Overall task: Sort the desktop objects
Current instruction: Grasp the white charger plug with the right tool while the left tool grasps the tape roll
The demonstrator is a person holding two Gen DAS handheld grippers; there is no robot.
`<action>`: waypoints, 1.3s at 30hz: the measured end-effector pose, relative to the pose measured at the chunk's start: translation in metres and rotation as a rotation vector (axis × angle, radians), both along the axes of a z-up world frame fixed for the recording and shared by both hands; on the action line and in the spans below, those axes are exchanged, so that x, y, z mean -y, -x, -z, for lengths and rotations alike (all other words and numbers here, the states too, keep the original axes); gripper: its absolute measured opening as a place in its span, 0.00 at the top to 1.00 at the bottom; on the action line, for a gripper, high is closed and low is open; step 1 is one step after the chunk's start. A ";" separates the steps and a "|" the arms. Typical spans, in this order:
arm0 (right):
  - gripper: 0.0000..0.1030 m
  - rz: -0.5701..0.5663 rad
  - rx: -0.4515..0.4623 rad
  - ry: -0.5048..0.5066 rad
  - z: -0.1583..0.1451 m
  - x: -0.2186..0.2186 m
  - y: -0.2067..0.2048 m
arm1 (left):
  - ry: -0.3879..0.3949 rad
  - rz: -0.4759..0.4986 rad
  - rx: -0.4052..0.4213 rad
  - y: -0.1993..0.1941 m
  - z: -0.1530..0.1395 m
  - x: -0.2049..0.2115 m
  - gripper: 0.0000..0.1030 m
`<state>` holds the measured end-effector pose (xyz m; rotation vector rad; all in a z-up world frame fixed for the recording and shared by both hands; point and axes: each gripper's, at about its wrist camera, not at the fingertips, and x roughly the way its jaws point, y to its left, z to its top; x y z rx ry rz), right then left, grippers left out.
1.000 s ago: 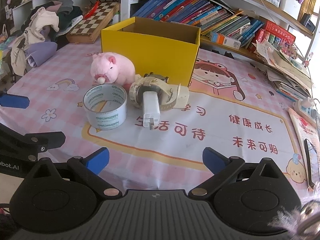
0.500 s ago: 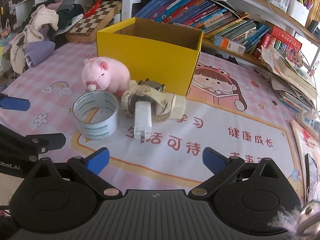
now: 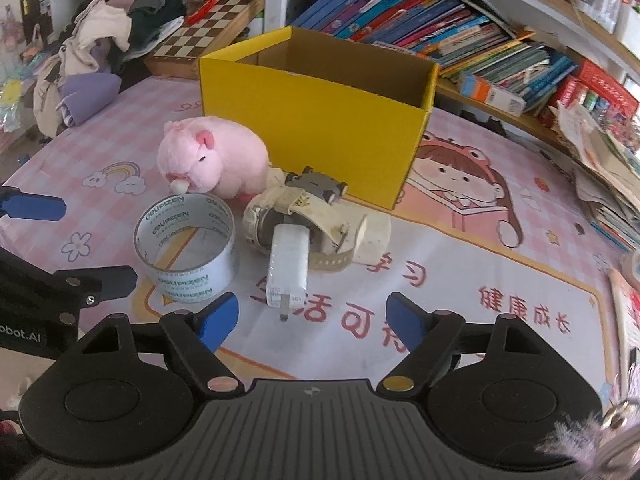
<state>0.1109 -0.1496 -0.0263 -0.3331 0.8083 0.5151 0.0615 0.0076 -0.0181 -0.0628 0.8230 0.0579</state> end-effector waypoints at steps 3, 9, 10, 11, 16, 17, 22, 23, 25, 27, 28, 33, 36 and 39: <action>0.25 -0.031 -0.026 0.002 0.004 -0.005 -0.009 | -0.004 -0.007 -0.016 -0.006 0.005 -0.001 0.00; 0.49 -0.064 -0.100 -0.001 0.015 -0.009 -0.030 | -0.011 -0.015 -0.048 -0.019 0.012 0.000 0.00; 0.52 -0.067 -0.112 -0.004 0.016 -0.010 -0.033 | -0.014 -0.013 -0.053 -0.021 0.013 0.001 0.00; 0.53 -0.071 -0.121 -0.010 0.017 -0.010 -0.036 | -0.016 -0.010 -0.058 -0.023 0.015 0.002 0.00; 0.66 -0.099 -0.160 -0.019 0.022 -0.013 -0.045 | -0.024 0.020 -0.073 -0.032 0.019 0.007 0.00; 0.68 -0.104 -0.165 -0.019 0.023 -0.014 -0.046 | -0.027 0.028 -0.075 -0.033 0.020 0.009 0.00; 0.71 -0.107 -0.195 -0.028 0.027 -0.015 -0.056 | -0.066 0.073 -0.084 -0.040 0.025 0.017 0.04; 0.72 -0.111 -0.198 -0.027 0.028 -0.016 -0.057 | -0.072 0.076 -0.083 -0.041 0.025 0.018 0.04; 0.73 -0.120 -0.205 -0.022 0.029 -0.017 -0.059 | -0.078 0.083 -0.084 -0.044 0.027 0.019 0.04; 0.73 -0.127 -0.208 -0.018 0.030 -0.018 -0.061 | -0.085 0.092 -0.086 -0.047 0.030 0.021 0.04; 0.73 -0.128 -0.210 -0.016 0.030 -0.018 -0.062 | -0.089 0.097 -0.086 -0.048 0.031 0.022 0.04; 0.76 -0.142 -0.220 -0.004 0.031 -0.019 -0.065 | -0.125 0.133 -0.075 -0.056 0.038 0.027 0.05; 0.76 -0.159 -0.203 0.027 0.030 -0.021 -0.062 | -0.130 0.154 -0.065 -0.059 0.040 0.029 0.16; 0.76 -0.158 -0.191 0.042 0.028 -0.019 -0.058 | -0.125 0.165 -0.055 -0.060 0.040 0.029 0.17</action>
